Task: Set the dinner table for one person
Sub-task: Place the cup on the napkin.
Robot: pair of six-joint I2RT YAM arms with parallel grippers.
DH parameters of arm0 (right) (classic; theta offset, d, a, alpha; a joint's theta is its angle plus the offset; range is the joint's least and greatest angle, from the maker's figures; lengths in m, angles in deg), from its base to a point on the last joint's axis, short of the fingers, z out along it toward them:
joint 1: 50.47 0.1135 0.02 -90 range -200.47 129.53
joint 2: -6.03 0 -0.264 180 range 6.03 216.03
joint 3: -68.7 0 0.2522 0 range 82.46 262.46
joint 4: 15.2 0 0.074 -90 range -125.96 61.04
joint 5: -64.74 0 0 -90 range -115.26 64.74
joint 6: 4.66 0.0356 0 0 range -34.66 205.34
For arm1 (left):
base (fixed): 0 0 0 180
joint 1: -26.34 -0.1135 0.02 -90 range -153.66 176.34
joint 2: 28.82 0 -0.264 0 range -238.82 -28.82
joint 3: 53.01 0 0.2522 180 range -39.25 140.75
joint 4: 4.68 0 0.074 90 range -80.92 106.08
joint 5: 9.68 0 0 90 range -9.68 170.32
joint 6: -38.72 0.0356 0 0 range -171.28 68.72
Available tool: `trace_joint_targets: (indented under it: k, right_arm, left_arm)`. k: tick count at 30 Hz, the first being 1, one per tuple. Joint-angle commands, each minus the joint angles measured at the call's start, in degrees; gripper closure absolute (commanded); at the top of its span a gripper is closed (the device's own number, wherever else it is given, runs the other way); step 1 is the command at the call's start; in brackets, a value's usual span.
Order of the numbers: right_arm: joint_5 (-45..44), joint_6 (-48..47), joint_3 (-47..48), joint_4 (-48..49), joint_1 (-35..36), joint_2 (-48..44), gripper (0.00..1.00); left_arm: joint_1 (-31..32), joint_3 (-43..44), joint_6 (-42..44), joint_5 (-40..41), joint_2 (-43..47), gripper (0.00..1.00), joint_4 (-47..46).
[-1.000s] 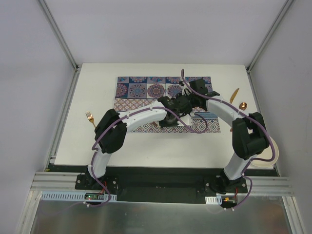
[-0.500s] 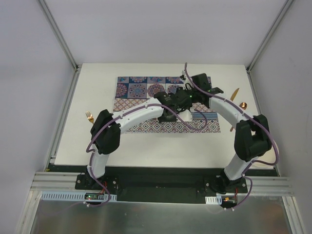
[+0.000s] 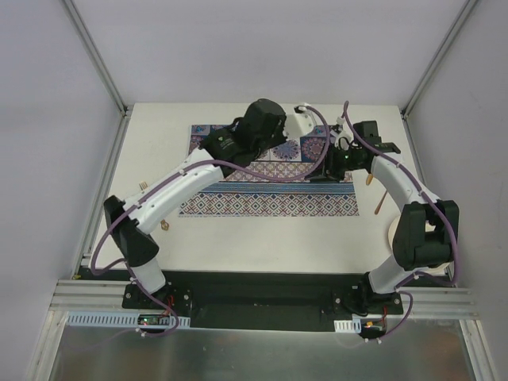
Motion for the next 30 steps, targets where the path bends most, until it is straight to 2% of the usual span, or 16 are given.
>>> trace_joint_targets:
  k: [1,8,12,17,22,30]
  right_arm:
    - [2.8,-0.3,0.1,-1.6,0.3,-1.9,0.62]
    - [2.7,0.4,6.0,-2.3,-0.4,-1.6,0.6]
    - [7.2,-0.6,9.3,-3.2,-1.2,-0.1,0.57]
    - [6.6,-4.7,11.1,-7.8,-1.5,1.0,0.5]
    - [7.8,-4.9,11.6,-8.8,-0.8,1.2,0.46]
    - [5.1,-3.8,9.4,-8.7,3.8,-1.2,0.45]
  left_arm:
    - [0.8,-0.2,-2.1,1.7,4.9,1.0,-3.3]
    - [0.9,-5.0,-5.3,-1.7,5.0,1.0,-3.3]
    - [0.9,-12.6,-6.2,-9.9,7.7,1.0,-0.6]
    - [0.9,-18.9,-5.1,-24.6,13.3,1.0,5.0]
    - [0.8,-19.3,-5.0,-32.2,15.2,1.0,7.2]
    - [1.0,-16.5,-6.3,-36.0,11.0,1.0,8.3]
